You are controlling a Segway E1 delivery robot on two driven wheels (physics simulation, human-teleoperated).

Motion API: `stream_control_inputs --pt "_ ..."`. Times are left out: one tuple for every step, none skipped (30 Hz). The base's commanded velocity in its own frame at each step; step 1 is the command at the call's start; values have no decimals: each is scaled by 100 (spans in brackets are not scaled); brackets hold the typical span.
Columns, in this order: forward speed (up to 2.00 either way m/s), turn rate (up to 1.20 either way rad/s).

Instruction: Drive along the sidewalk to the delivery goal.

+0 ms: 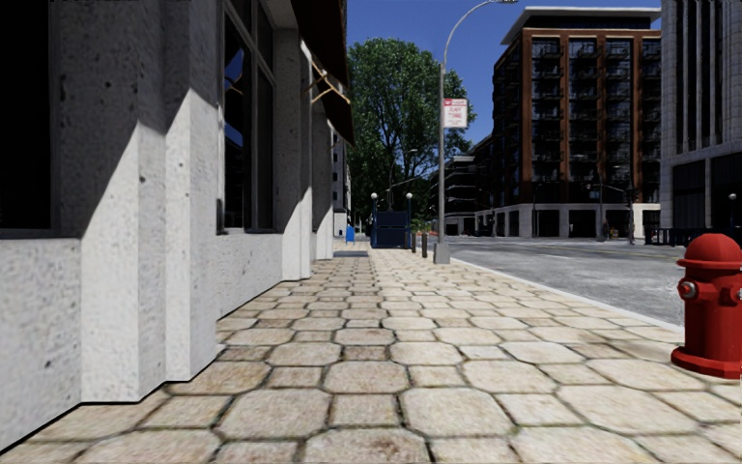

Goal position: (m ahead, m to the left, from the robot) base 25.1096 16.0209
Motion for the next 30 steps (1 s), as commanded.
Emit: stream_control_inputs --pt "200 0" --pt "200 0" --pt "200 0" --pt "200 0" --pt "200 0" --pt "200 0" --pt "200 0" --pt "200 0" --pt "200 0" --pt "200 0" --pt "200 0" --pt "200 0" --pt "200 0" --pt "200 0" --pt "200 0" --pt "200 0" --pt "200 0" --pt "200 0" --pt "200 0" --pt "200 0" --pt "200 0" --pt "200 0" --pt "200 0" --pt "200 0" --pt "200 0" --pt "200 0" --pt "200 0" --pt "200 0" --pt "200 0" --pt "200 0"
